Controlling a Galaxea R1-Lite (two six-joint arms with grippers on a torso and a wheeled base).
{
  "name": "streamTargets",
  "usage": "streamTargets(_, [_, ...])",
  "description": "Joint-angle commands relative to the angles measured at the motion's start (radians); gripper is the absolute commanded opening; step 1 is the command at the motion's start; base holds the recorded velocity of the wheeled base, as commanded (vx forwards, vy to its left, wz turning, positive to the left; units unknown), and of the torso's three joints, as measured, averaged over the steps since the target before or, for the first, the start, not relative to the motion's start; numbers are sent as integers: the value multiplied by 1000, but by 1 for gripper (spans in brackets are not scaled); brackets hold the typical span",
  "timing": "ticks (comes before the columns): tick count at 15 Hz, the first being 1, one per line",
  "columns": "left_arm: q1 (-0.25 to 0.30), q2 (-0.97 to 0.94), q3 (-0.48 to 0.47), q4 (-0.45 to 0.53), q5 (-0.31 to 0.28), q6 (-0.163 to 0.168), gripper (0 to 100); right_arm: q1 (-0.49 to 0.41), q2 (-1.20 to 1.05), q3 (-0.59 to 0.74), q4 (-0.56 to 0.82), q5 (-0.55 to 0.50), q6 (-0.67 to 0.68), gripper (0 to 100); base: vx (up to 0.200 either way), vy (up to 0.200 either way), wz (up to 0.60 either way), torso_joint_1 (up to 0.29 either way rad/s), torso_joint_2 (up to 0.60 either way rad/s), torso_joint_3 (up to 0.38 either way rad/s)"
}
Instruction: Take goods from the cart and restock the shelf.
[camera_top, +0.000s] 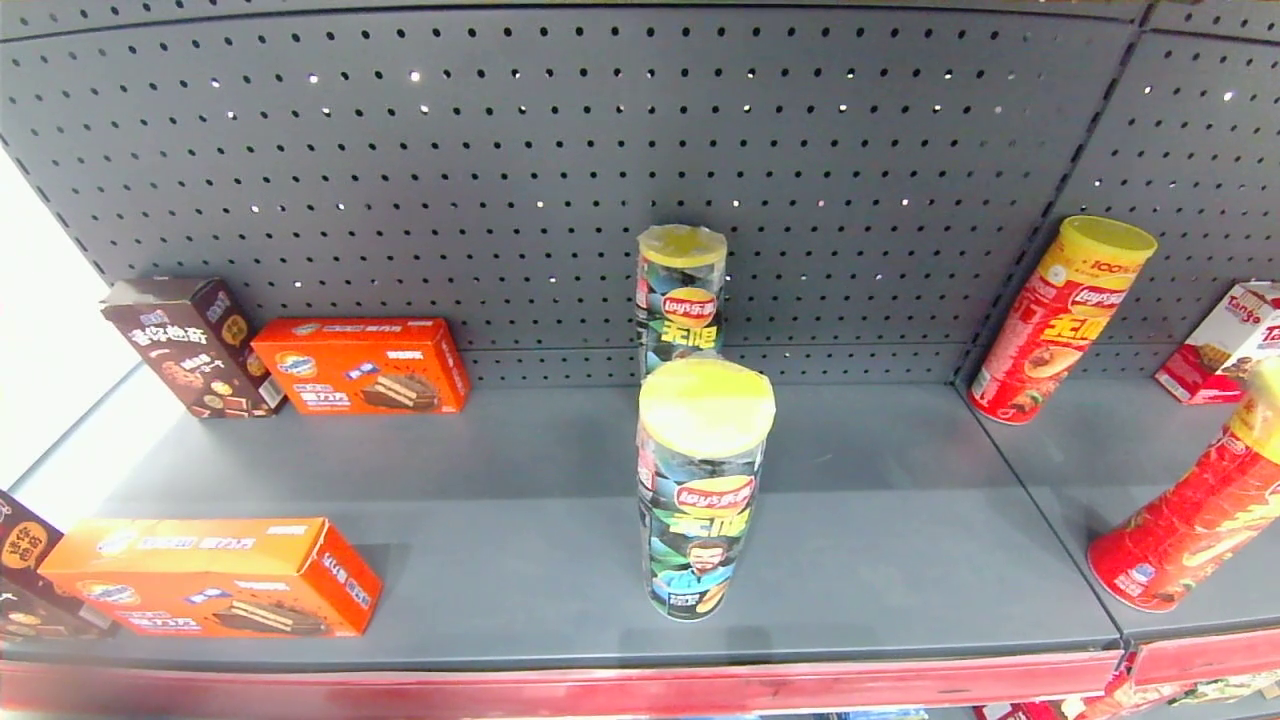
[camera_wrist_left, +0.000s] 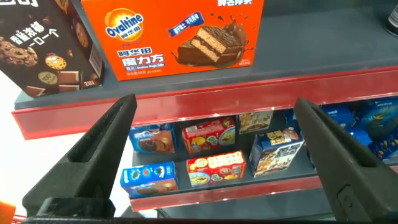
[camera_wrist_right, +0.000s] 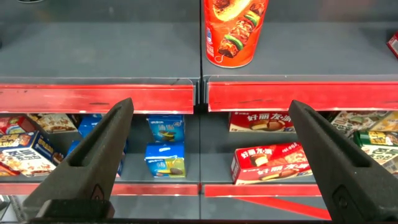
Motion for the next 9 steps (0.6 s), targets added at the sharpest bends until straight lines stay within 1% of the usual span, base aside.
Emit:
streamTargets(1, [0, 0, 0, 0, 0, -1, 100, 0, 2, 0, 0, -1, 1, 100, 0, 0, 0, 0, 0, 0])
streamTargets(7, [0, 0, 0, 0, -5, 8, 100, 0, 2, 0, 0, -1, -1, 100, 0, 0, 0, 0, 0, 0])
streamTargets(9, [0, 0, 0, 0, 3, 7, 100, 0, 2, 0, 0, -1, -1, 100, 0, 0, 0, 0, 0, 0])
